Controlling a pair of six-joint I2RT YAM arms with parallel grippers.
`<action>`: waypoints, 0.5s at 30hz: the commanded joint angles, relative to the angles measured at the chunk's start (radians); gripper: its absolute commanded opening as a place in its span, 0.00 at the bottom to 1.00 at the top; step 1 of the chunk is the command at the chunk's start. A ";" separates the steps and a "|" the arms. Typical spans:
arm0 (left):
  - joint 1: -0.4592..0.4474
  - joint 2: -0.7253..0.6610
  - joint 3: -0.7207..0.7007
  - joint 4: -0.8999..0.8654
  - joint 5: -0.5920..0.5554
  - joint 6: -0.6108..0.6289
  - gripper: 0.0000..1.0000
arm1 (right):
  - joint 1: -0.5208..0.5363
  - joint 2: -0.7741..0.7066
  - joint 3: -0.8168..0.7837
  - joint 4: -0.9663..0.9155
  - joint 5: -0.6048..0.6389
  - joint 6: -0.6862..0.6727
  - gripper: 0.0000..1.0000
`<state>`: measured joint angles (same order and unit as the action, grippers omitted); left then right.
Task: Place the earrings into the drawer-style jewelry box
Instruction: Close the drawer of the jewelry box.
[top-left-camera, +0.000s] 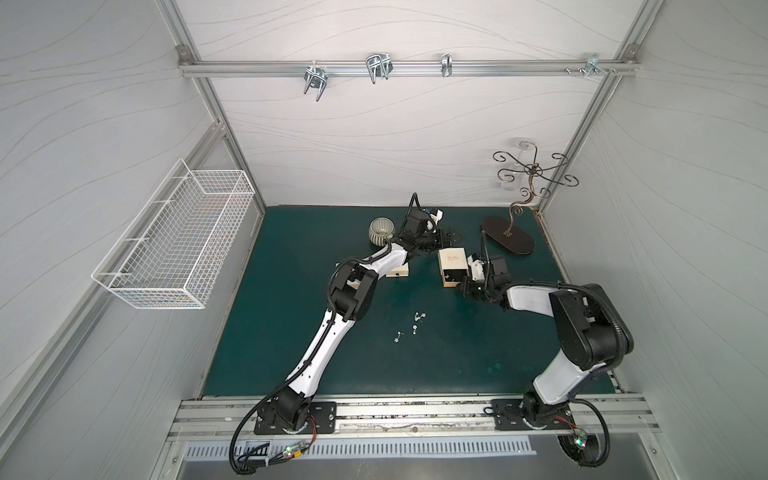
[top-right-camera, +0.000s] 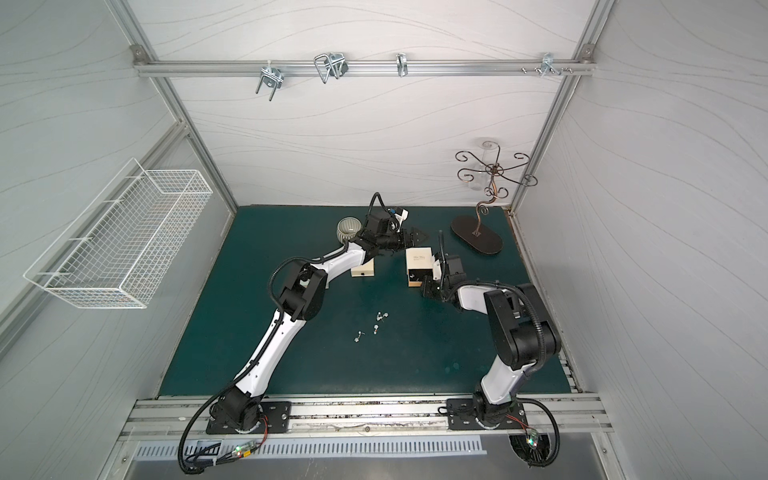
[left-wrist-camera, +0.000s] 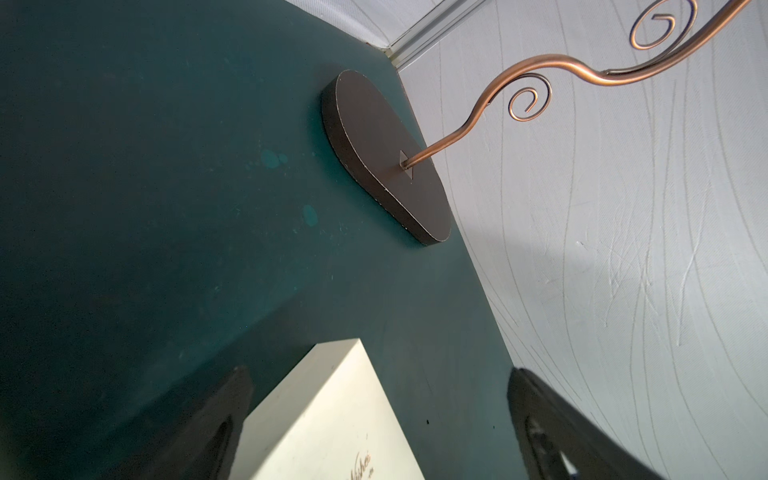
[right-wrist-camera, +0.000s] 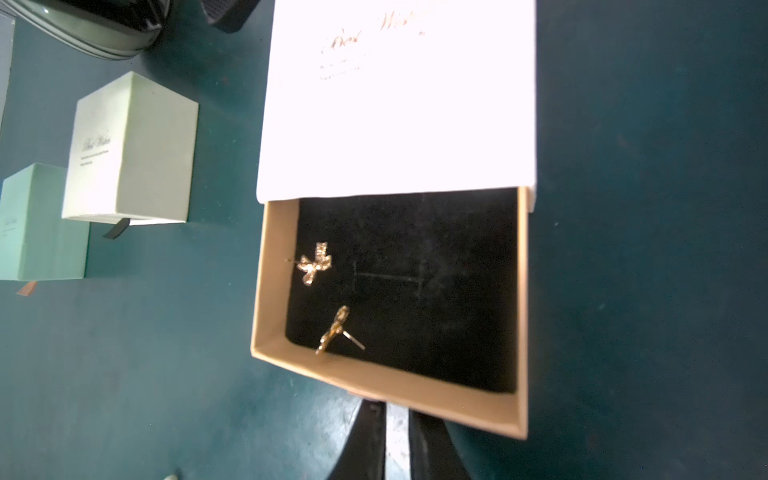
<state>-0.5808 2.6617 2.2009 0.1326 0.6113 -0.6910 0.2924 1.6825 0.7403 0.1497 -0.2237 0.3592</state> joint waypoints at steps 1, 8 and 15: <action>-0.007 0.024 0.047 0.036 0.028 0.005 0.99 | 0.002 0.022 0.028 0.017 -0.011 0.011 0.14; -0.007 0.022 0.047 0.039 0.037 0.015 0.99 | 0.001 0.046 0.052 0.019 -0.010 0.015 0.14; -0.007 0.021 0.047 0.039 0.043 0.015 0.99 | 0.000 0.065 0.063 0.025 -0.015 0.020 0.14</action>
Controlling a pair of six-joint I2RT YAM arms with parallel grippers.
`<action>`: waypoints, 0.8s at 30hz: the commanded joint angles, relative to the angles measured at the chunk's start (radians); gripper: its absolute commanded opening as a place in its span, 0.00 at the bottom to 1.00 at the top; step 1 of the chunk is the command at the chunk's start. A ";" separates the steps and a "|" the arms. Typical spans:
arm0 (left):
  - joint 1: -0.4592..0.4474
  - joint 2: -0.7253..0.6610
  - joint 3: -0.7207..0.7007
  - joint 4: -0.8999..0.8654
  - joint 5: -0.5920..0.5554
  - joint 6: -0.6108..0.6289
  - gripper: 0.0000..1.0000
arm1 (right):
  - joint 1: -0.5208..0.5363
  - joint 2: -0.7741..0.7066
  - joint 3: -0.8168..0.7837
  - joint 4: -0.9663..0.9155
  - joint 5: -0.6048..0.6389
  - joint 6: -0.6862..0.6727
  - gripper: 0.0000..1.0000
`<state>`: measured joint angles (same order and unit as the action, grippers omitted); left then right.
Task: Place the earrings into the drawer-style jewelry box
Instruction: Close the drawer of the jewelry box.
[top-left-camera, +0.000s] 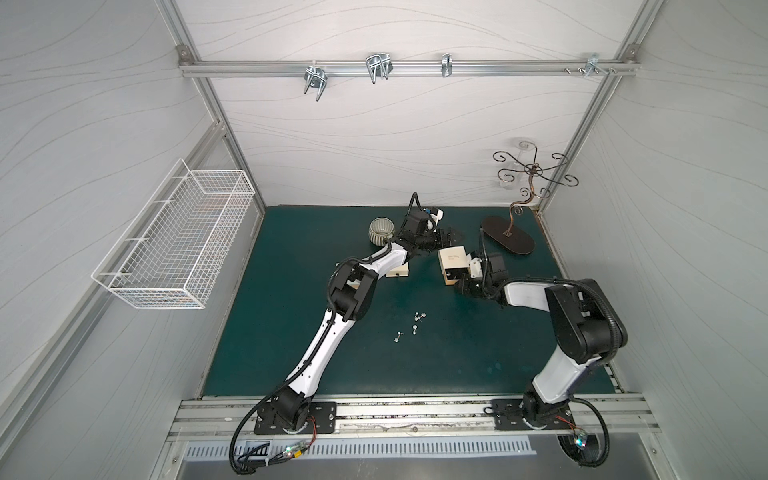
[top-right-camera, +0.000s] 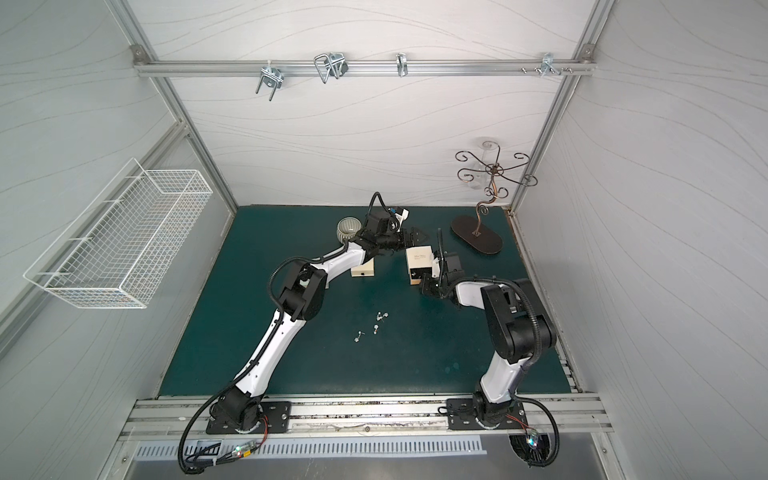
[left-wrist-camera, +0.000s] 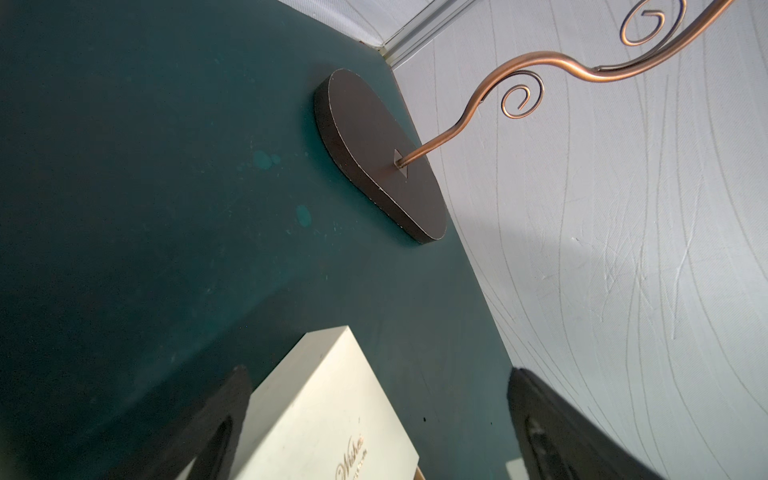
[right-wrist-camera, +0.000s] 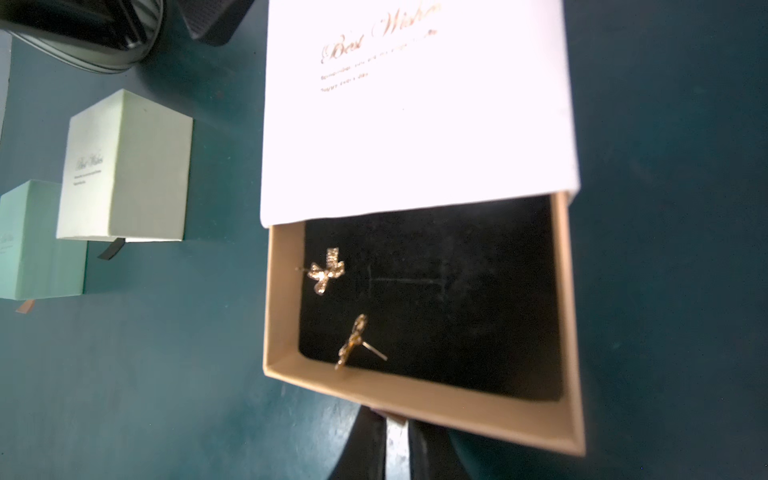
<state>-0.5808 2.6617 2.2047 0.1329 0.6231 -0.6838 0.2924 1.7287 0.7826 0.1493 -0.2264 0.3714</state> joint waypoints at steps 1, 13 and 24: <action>-0.007 0.021 0.043 0.040 0.031 0.007 0.99 | 0.001 0.021 0.023 0.027 -0.013 0.007 0.14; -0.008 0.021 0.043 0.043 0.035 0.007 0.99 | -0.004 0.064 0.064 0.031 -0.019 0.014 0.14; -0.008 0.021 0.045 0.044 0.040 0.009 0.99 | -0.009 0.104 0.108 0.033 -0.026 0.018 0.14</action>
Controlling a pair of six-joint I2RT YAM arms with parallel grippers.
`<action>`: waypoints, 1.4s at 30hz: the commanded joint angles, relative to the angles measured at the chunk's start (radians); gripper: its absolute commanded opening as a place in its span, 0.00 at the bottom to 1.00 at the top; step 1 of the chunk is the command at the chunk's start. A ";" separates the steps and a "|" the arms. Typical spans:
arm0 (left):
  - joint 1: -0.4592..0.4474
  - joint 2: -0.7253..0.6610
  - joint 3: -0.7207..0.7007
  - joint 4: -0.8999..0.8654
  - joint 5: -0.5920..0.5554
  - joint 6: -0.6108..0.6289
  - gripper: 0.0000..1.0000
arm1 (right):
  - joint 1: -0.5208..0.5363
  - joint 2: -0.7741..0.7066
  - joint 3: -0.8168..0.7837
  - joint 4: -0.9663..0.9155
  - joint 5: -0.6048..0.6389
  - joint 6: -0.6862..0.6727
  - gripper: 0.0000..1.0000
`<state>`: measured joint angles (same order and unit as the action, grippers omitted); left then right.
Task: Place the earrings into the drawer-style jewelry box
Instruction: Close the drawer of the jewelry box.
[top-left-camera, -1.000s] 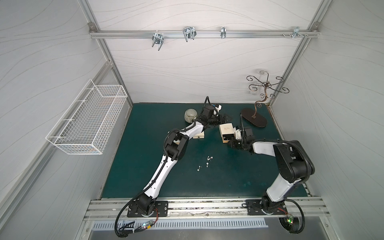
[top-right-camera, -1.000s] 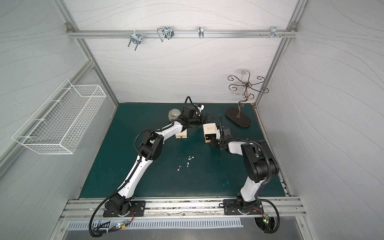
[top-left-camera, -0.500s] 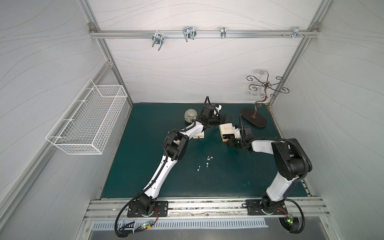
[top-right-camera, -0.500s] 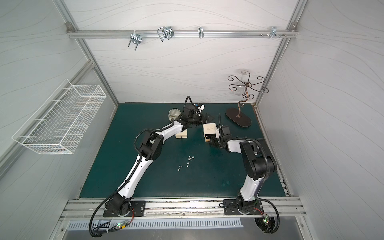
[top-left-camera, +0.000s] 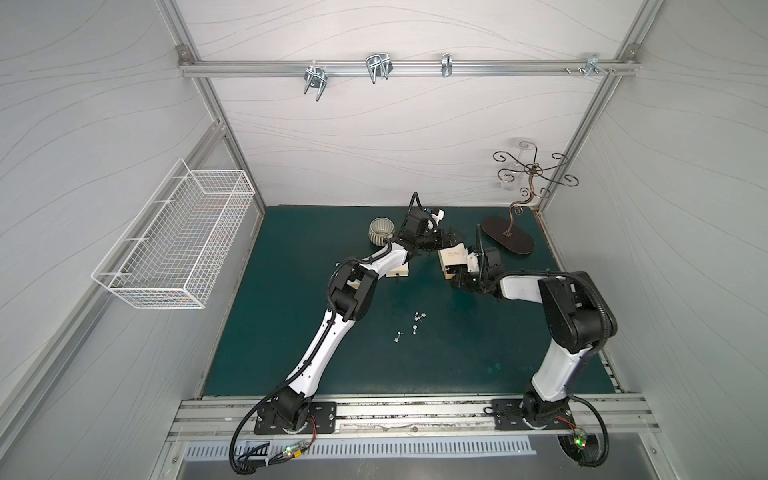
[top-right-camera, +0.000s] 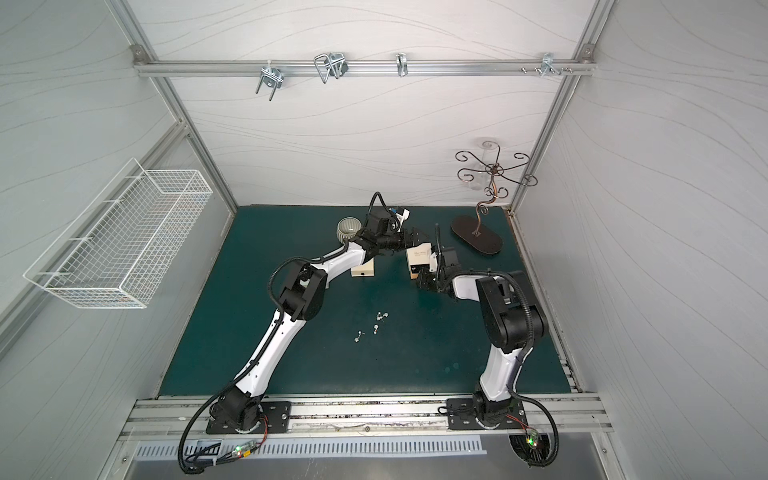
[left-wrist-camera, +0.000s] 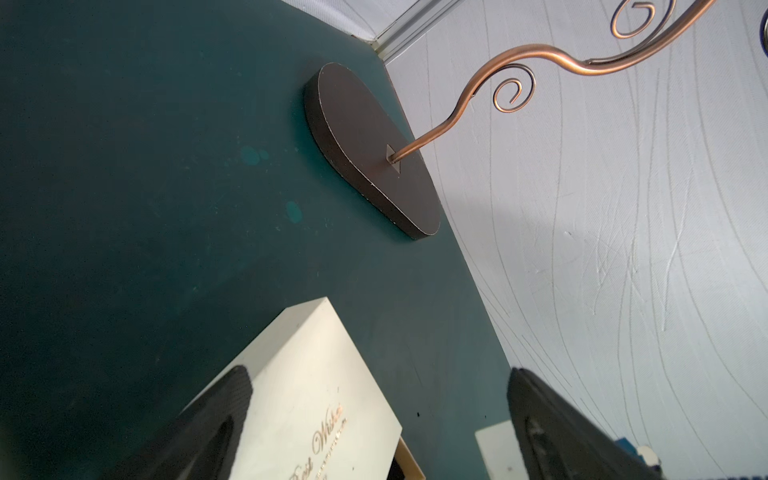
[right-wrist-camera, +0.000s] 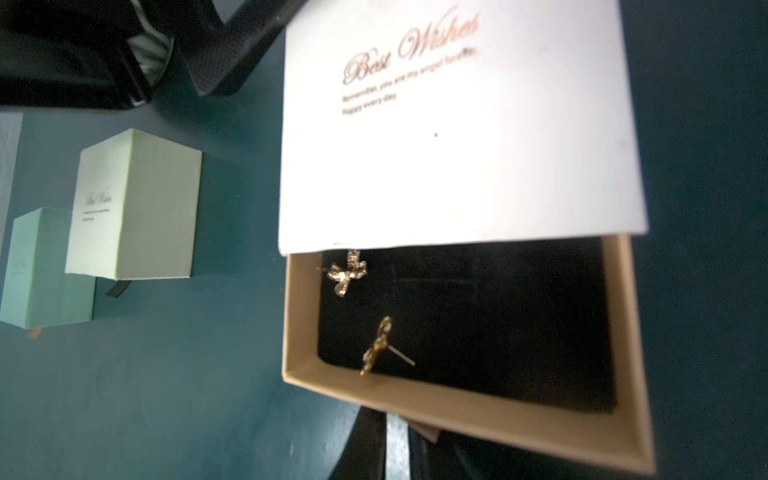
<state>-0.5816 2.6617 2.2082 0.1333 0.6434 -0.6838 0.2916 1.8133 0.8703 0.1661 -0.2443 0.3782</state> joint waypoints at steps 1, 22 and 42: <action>-0.007 0.021 0.042 0.045 0.022 0.009 0.99 | -0.009 0.022 0.025 0.016 -0.007 0.012 0.14; 0.025 0.026 0.058 0.131 -0.047 0.006 0.99 | -0.009 0.006 0.007 0.007 -0.014 0.005 0.14; 0.009 0.078 0.124 -0.018 -0.043 -0.032 0.99 | -0.012 0.020 0.031 0.000 -0.019 0.007 0.14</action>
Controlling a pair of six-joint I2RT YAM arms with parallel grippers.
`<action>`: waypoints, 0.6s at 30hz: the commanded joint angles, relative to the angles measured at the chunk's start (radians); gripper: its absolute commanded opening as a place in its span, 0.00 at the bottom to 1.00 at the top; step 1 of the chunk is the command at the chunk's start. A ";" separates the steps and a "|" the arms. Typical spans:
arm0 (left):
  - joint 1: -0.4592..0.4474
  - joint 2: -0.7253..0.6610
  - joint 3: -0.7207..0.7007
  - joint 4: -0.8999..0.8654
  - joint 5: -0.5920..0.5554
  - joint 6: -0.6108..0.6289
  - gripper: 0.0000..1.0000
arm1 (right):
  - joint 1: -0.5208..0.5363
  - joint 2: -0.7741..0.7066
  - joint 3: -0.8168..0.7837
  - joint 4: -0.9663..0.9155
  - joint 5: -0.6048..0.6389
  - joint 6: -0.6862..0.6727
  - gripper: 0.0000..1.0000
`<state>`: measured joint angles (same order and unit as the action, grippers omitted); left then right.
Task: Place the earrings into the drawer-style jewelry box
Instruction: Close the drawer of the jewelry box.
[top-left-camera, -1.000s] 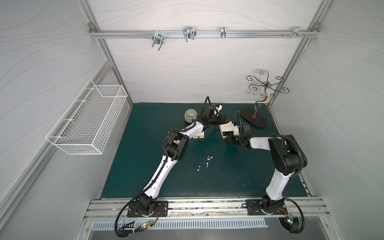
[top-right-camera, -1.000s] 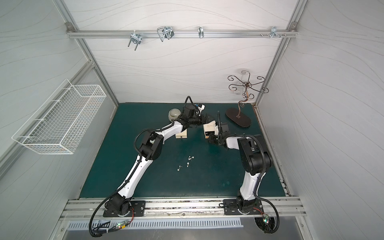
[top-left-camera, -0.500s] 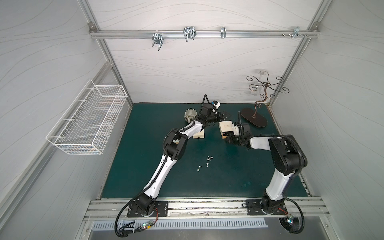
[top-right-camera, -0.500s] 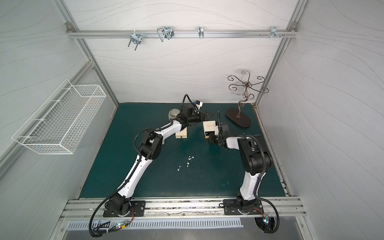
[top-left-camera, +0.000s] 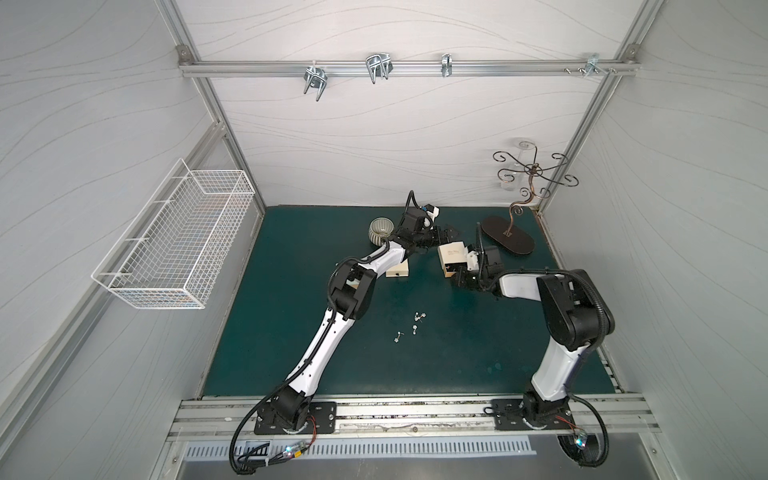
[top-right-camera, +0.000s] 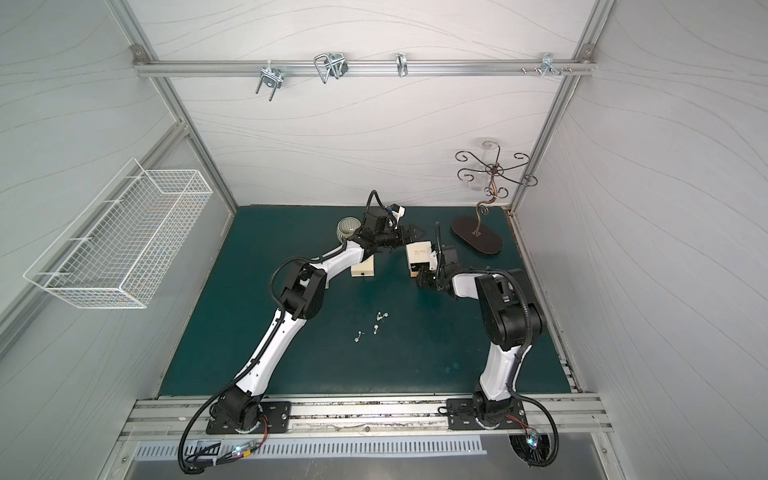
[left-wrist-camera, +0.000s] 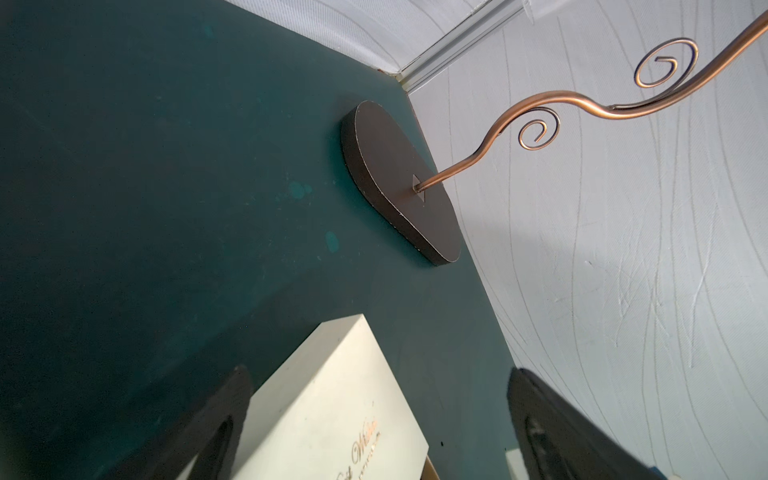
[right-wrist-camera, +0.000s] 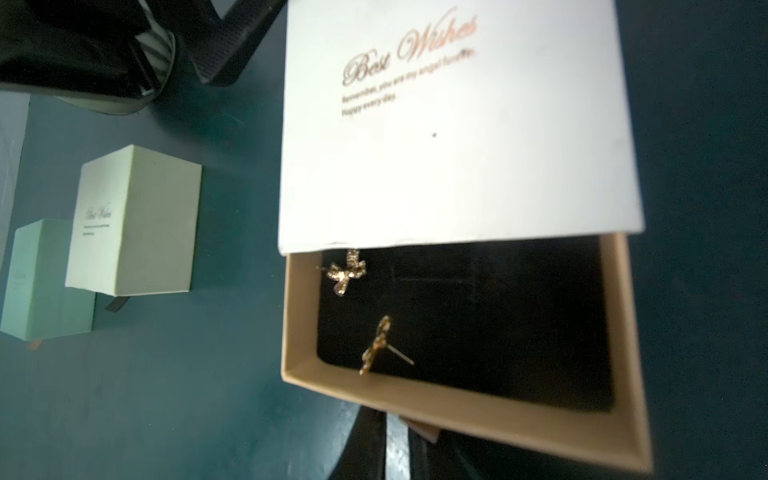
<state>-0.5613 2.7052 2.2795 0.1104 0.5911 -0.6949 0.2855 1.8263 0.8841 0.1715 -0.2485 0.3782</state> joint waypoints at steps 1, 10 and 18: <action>-0.013 0.037 0.053 0.005 0.011 -0.026 0.99 | -0.008 0.008 0.019 -0.006 -0.015 0.008 0.14; -0.016 0.041 0.051 0.003 0.039 -0.024 0.99 | -0.011 0.020 0.042 -0.012 -0.018 0.008 0.14; -0.018 0.039 0.051 0.013 0.052 -0.021 0.99 | -0.012 0.043 0.073 -0.015 -0.020 0.013 0.14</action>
<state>-0.5652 2.7075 2.2829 0.1101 0.6071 -0.7033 0.2798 1.8492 0.9306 0.1543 -0.2543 0.3790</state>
